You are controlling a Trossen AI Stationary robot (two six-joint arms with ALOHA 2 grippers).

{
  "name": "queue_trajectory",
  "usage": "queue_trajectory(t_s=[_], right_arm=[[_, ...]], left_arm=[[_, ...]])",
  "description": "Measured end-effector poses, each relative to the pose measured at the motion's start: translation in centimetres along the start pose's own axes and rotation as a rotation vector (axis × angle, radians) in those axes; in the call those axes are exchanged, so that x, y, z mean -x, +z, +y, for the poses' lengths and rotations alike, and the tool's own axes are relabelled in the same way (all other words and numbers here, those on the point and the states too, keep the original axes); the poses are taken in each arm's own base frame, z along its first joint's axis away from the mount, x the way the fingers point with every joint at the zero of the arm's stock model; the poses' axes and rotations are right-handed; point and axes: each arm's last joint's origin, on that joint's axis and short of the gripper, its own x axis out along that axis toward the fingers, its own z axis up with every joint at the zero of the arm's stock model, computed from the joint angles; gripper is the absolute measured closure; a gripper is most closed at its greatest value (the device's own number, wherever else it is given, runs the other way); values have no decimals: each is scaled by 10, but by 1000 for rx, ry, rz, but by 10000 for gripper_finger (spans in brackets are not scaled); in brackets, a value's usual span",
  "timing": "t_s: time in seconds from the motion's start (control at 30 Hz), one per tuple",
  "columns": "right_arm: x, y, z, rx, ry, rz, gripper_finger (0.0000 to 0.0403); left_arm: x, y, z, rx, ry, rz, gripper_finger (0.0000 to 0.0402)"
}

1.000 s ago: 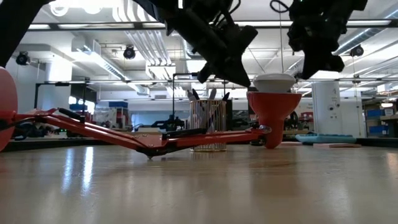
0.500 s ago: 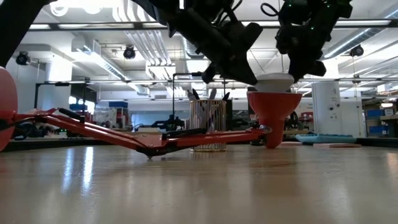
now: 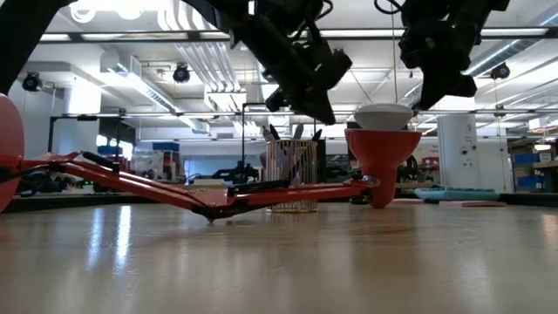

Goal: Screw lightbulb
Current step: Insert the light bulb into the lamp

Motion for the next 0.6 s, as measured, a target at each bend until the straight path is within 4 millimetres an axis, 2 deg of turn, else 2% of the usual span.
queue_trajectory(t_s=[0.13, 0.3, 0.43, 0.6], right_arm=[[1, 6, -5, 37, -106, -41, 403], [-13, 14, -5, 56, -124, -43, 403], [-19, 19, -5, 59, -121, -45, 403], [-18, 15, 0, 47, -96, -28, 403]], left_arm=[[11, -2, -20, -37, -65, -6, 401], [14, -5, -49, -52, -140, -73, 401], [1, -14, -50, -6, -119, -37, 402], [-8, -11, -40, 26, -101, -64, 401]])
